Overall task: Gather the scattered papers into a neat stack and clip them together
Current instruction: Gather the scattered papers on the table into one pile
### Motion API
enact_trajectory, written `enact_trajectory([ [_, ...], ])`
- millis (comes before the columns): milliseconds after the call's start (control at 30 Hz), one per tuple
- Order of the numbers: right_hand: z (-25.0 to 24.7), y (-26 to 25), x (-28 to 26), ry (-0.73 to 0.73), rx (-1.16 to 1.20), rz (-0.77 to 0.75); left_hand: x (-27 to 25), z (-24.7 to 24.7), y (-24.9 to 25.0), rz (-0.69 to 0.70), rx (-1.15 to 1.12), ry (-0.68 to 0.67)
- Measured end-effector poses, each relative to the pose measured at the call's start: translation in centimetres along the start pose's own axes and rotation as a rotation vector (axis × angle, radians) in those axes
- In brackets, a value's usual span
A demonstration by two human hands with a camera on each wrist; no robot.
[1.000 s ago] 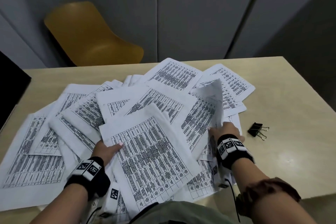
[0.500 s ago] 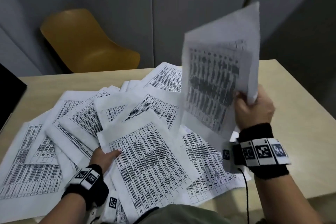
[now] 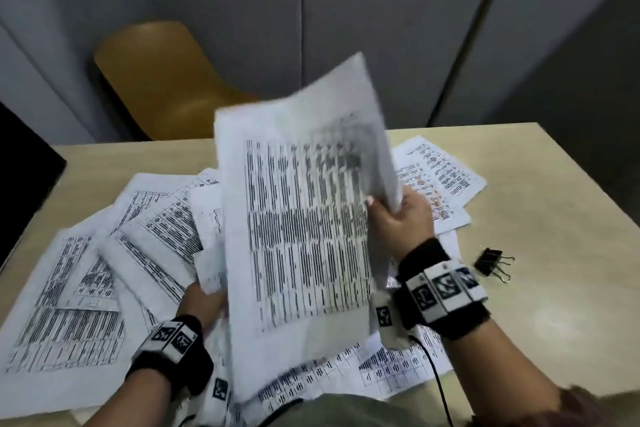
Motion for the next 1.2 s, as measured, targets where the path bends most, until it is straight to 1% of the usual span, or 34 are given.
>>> enact_trajectory([
  [33,0.9,1.6,0.2,-0.037,-0.111,0.069,0.0,0.1,-0.1,0.027,-0.002,0.01],
  [100,2.6,4.7,0.3,-0.102,-0.309,0.156,-0.3,0.4,0.2,0.079,-0.047,-0.025],
  [133,3.4,6.0,0.3,-0.134,-0.384,0.187,-0.4,0.5,0.3,0.07,-0.093,-0.034],
  [167,4.0,7.0,0.1,-0.165,-0.429,0.216,-0.1,0.6,0.1,0.069,-0.138,-0.041],
  [200,4.7,7.9,0.0,-0.203,-0.45,0.251,0.0,0.6,-0.5,0.034,-0.185,-0.043],
  [233,5.4,8.8,-0.1,-0.255,-0.461,0.282,0.2,0.8,-0.8,0.038,-0.217,-0.062],
  [300,6.9,10.0,-0.3,-0.36,-0.497,0.32,0.1,0.9,-0.8,0.067,-0.184,-0.095],
  [333,7.3,10.3,-0.2,-0.379,-0.499,0.322,0.0,1.0,-0.7,0.07,-0.159,-0.108],
  [367,7.2,10.5,0.2,-0.355,-0.479,0.328,-0.1,1.0,-0.9,0.076,-0.137,-0.11],
  [433,5.9,11.0,1.9,-0.198,-0.357,0.387,0.0,0.6,-0.9,0.083,-0.114,-0.059],
  [500,4.0,11.7,4.3,-0.036,-0.232,0.482,0.1,0.5,-0.7,0.094,-0.183,-0.045],
  [533,3.2,11.9,5.4,0.017,-0.22,0.528,0.0,0.3,-0.7,0.082,-0.204,-0.043],
  [567,2.7,12.0,6.5,0.037,-0.232,0.574,-0.1,0.1,-0.7,0.072,-0.23,-0.033],
  [667,2.5,11.6,8.8,0.04,-0.235,0.649,-0.1,-1.4,-1.1,0.058,-0.299,0.037],
  [800,4.2,10.4,10.4,0.023,-0.144,0.721,0.4,-2.8,-1.4,0.042,-0.318,0.101],
  [867,5.4,10.2,10.3,0.019,-0.1,0.739,0.1,-2.7,-1.4,0.036,-0.28,0.102],
  [967,7.3,10.2,9.9,-0.03,-0.131,0.724,-0.1,-2.5,-1.3,0.035,-0.226,0.109],
  [1000,7.7,10.1,9.9,-0.045,-0.118,0.716,-0.2,-2.5,-1.1,0.037,-0.211,0.112],
  [1067,8.4,10.0,9.4,-0.067,-0.052,0.752,-0.2,-2.5,-1.0,0.023,-0.201,0.11],
  [1100,8.4,10.1,9.5,-0.072,-0.055,0.738,-0.2,-2.6,-0.9,0.014,-0.209,0.107],
  [1200,7.6,9.7,9.7,-0.104,-0.15,0.592,-0.2,-3.0,-0.1,0.017,-0.234,0.1],
])
Point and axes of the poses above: each hand's wrist, its own x-axis towards the middle knuckle, its own z-axis out of the palm, y = z × x, the point moved 6 cm from there along x, towards the middle knuckle, and after that the axes turned 10 degrees about z, right-handed, at the moved point
